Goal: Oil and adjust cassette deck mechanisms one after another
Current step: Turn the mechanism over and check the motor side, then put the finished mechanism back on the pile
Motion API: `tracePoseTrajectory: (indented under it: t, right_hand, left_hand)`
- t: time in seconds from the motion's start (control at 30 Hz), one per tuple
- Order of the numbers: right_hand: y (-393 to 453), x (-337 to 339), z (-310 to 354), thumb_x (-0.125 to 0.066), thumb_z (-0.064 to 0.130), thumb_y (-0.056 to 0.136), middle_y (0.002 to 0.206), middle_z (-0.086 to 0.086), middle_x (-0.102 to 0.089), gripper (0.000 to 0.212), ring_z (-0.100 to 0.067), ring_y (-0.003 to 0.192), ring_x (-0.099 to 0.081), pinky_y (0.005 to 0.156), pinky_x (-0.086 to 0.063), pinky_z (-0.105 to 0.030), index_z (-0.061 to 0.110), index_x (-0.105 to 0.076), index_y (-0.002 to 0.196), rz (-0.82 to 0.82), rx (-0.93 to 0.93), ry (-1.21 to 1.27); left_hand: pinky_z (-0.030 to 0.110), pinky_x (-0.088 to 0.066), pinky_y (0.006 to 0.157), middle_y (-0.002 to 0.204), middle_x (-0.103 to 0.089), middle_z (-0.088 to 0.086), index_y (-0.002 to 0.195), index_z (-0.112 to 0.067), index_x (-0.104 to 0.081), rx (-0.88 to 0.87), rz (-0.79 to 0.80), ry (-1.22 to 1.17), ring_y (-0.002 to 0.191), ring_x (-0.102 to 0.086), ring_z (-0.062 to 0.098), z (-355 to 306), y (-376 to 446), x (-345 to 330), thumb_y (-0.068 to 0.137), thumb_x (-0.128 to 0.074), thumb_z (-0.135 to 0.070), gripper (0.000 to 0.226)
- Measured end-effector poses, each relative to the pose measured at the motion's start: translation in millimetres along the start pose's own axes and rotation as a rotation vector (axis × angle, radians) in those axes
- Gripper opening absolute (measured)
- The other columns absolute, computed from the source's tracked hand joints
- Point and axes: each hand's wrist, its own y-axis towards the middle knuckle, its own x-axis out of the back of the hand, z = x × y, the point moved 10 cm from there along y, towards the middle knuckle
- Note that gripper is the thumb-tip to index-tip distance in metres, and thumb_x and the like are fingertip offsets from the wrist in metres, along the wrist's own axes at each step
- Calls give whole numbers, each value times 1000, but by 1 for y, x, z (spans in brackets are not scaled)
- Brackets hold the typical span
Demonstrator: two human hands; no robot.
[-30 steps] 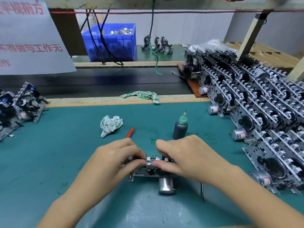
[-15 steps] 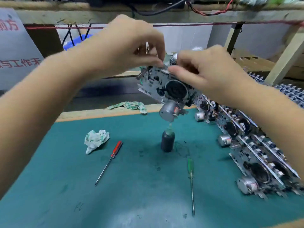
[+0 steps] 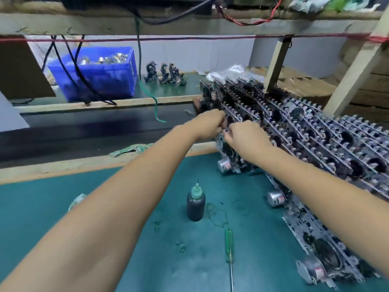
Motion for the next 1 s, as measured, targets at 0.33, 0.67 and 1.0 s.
tracePoseTrajectory:
  t: [0.33, 0.67, 1.0]
  right_hand:
    - [-3, -12, -14, -35, 26, 100, 78, -11, -58, 34, -27, 66, -44, 44, -18, -30, 7, -60, 114, 13, -15, -225]
    - [-27, 63, 63, -41, 29, 98, 106, -10, -64, 25, -31, 95, -61, 63, -29, -31, 12, -57, 105, -22, 99, -206]
    - [-105, 64, 311, -44, 41, 93, 104, -1, -65, 26, -27, 91, -58, 51, -20, -31, 28, -63, 105, 22, 699, 92]
  left_hand:
    - [31, -33, 74, 114, -51, 13, 103, -3, -58, 48, -206, -145, 102, -50, 28, -9, 4, -22, 84, -45, 6, 24]
    - [34, -37, 88, 122, -54, 11, 110, 0, -55, 12, -308, -143, 108, -49, 25, -19, -88, 36, 84, -50, -3, 26]
    - [32, -38, 62, 86, -62, -14, 74, -41, -41, 494, -170, 47, 65, -49, 2, 77, -355, 80, 83, -50, -39, 12]
